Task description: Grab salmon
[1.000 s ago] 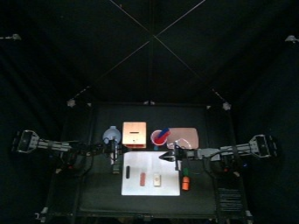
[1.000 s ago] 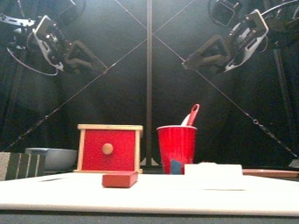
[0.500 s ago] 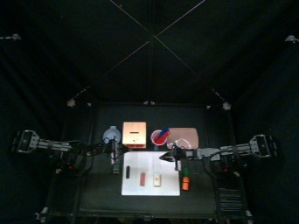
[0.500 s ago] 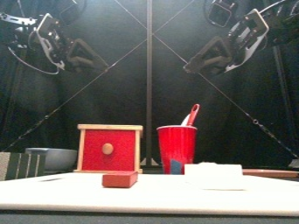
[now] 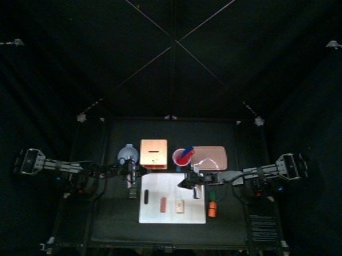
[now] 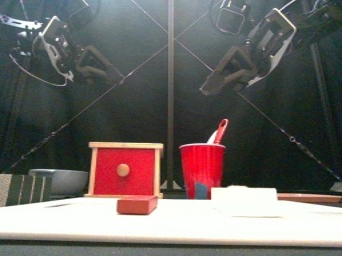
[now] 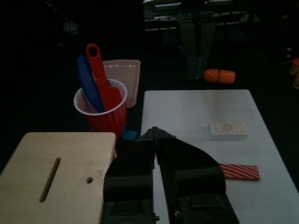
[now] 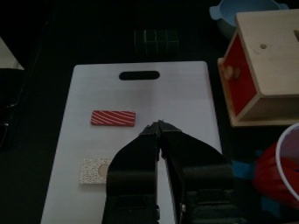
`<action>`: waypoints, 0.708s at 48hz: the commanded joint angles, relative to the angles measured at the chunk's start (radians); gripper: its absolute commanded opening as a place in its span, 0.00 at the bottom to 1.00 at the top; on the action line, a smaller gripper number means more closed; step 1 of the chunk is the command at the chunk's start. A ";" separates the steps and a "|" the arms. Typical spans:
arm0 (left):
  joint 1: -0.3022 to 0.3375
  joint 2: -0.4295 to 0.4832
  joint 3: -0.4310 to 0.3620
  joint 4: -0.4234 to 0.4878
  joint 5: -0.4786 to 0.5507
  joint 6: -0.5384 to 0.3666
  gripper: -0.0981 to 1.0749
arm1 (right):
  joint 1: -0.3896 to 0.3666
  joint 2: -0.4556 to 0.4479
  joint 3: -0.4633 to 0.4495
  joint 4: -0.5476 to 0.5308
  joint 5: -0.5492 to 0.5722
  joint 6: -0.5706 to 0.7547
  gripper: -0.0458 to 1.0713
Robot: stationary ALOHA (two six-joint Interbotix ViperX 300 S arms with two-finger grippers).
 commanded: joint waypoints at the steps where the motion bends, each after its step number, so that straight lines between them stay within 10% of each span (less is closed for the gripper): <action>1: -0.015 0.002 -0.041 -0.052 -0.009 -0.012 0.43 | 0.002 -0.021 -0.021 0.000 -0.003 0.000 0.13; 34: -0.097 0.296 -0.236 -0.738 -0.060 -0.060 0.43 | -0.006 -0.149 0.137 -0.002 0.005 -0.002 0.13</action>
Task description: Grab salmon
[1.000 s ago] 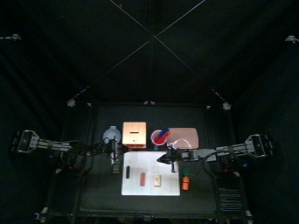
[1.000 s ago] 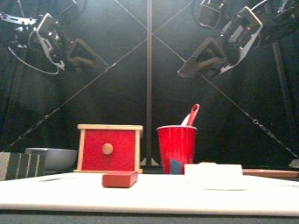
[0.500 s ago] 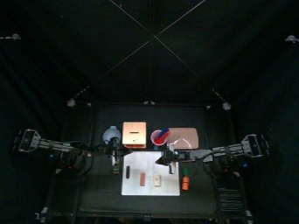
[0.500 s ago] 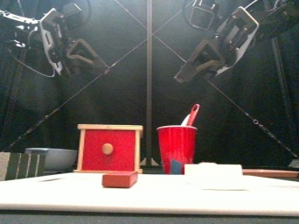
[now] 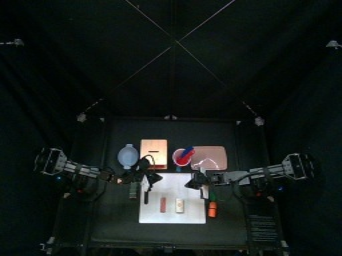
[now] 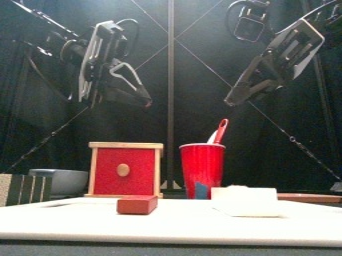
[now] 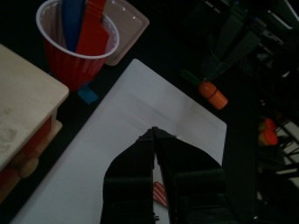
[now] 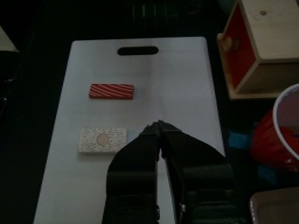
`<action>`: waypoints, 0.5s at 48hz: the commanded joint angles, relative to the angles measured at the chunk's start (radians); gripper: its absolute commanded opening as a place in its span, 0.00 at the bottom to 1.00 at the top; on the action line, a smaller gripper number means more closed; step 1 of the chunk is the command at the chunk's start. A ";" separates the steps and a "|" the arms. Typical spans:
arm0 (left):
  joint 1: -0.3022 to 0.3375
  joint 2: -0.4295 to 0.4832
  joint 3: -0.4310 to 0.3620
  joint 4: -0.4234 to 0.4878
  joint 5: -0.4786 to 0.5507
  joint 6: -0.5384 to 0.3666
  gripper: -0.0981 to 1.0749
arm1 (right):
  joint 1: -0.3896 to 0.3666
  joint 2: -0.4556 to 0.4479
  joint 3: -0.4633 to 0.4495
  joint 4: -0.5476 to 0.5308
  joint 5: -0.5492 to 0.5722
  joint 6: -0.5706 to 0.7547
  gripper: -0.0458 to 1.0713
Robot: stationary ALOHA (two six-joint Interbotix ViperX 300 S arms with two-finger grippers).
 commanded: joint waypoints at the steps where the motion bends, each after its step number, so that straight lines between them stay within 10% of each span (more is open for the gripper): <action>1: 0.000 -0.006 -0.032 -0.083 -0.012 0.003 0.43 | -0.006 -0.048 0.012 -0.002 -0.005 -0.002 0.13; 24: 0.124 0.141 -0.175 -0.195 0.103 0.215 0.43 | -0.054 -0.080 0.071 -0.025 0.006 -0.002 0.13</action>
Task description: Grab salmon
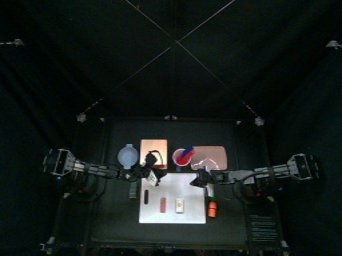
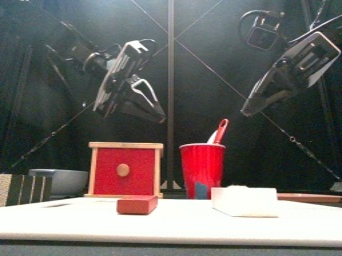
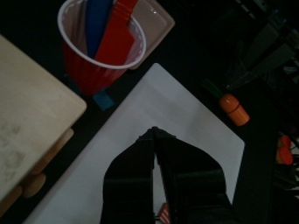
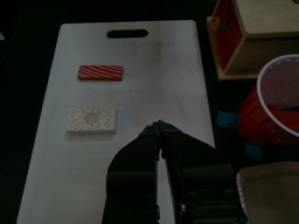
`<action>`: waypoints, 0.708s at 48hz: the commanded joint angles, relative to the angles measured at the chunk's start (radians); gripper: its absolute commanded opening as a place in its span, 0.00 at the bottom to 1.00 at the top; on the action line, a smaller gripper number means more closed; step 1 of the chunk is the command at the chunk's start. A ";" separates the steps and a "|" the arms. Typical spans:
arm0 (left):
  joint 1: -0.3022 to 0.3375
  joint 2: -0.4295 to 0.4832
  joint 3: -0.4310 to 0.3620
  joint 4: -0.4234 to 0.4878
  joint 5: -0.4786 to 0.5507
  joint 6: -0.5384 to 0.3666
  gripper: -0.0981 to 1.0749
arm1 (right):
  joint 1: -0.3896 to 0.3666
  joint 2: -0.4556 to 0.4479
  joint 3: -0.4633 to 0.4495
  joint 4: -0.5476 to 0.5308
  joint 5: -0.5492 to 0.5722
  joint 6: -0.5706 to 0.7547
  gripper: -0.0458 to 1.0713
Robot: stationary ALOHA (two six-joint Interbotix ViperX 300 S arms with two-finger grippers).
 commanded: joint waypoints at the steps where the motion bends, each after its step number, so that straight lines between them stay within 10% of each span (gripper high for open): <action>1: 0.009 0.015 -0.058 -0.018 0.037 0.037 0.43 | -0.003 -0.018 -0.009 -0.002 0.005 0.000 0.13; 24: 0.075 -0.037 -0.083 0.107 0.126 0.170 0.43 | -0.003 -0.018 -0.006 0.002 0.026 0.002 0.13; 34: 0.075 0.029 -0.201 0.403 0.328 0.201 0.43 | -0.005 -0.018 -0.008 0.006 0.028 0.002 0.13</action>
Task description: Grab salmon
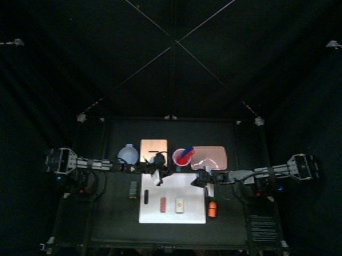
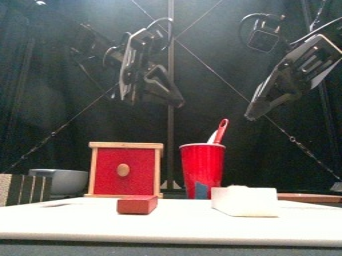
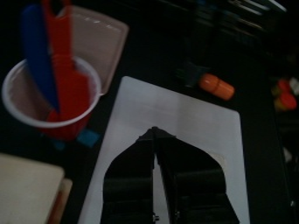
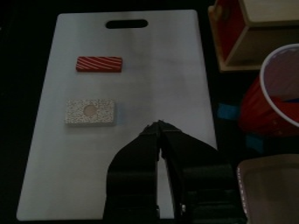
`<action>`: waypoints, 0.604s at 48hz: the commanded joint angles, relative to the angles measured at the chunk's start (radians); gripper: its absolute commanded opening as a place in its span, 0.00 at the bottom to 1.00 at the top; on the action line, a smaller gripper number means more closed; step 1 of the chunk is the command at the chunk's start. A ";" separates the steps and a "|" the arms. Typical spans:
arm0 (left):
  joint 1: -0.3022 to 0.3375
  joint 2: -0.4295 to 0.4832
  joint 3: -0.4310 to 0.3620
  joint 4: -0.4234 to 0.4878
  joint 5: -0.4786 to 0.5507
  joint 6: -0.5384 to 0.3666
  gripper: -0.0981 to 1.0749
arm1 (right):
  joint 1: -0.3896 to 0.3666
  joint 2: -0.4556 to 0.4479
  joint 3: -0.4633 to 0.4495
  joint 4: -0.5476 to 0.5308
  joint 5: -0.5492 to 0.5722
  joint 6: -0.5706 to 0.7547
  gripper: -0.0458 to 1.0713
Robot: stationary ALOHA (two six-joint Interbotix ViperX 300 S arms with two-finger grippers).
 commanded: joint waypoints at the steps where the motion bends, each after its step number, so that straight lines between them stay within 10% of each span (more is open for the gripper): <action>1: 0.000 0.018 -0.089 0.144 0.061 0.005 0.43 | -0.002 -0.017 -0.011 0.005 -0.003 0.003 0.13; 29: 0.144 -0.021 -0.104 0.193 0.281 -0.170 0.43 | 0.003 -0.018 0.003 0.071 -0.003 0.005 0.14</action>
